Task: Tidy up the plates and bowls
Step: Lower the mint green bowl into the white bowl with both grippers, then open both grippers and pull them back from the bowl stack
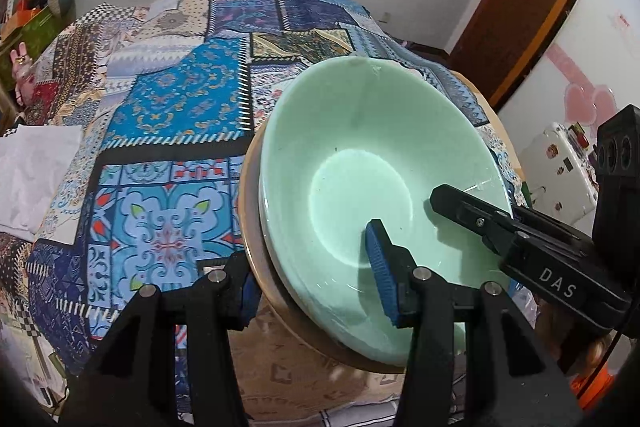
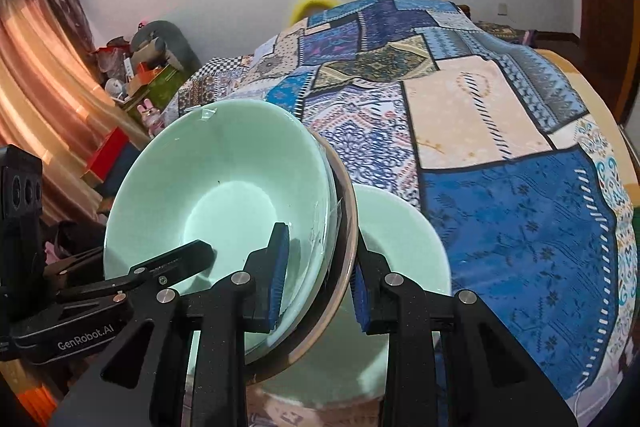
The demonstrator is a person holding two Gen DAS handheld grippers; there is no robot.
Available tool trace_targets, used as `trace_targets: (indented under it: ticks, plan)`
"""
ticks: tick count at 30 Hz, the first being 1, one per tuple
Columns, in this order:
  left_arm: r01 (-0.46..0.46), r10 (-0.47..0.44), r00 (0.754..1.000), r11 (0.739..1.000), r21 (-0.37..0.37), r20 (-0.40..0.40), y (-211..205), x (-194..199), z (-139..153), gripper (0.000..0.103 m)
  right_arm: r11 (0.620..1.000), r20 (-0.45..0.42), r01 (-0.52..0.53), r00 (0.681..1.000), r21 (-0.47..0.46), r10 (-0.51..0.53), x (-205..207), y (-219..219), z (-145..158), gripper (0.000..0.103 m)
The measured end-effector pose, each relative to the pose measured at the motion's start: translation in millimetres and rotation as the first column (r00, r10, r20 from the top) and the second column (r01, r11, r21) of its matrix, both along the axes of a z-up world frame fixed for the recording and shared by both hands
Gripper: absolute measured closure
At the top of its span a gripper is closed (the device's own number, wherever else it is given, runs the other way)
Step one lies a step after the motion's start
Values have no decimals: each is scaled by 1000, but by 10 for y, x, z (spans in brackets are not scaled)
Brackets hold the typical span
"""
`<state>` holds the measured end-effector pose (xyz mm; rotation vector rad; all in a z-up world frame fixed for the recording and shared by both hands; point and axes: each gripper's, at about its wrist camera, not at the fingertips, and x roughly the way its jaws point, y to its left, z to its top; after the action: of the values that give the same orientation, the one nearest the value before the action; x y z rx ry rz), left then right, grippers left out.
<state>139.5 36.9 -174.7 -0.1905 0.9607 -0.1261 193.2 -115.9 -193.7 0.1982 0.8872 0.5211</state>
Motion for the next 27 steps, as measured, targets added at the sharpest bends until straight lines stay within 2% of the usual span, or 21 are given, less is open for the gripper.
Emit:
trace_targets:
  ticks: [8,21,27]
  plan:
    - [29,-29,999,1000,-1,-35,-159,108,-134,55,1000,-34,24,999,-3,-24,18,-155,-115,77]
    - [35,-37,993,999,-14,-109,-193,237,-431,55,999,-108,31,994,-13,-32,113,-213,-384,77]
    - [32,-37,993,998,-50,-114,-141,258,-477,55,999,-99,30,995,-15,-31,123,-202,-386,76]
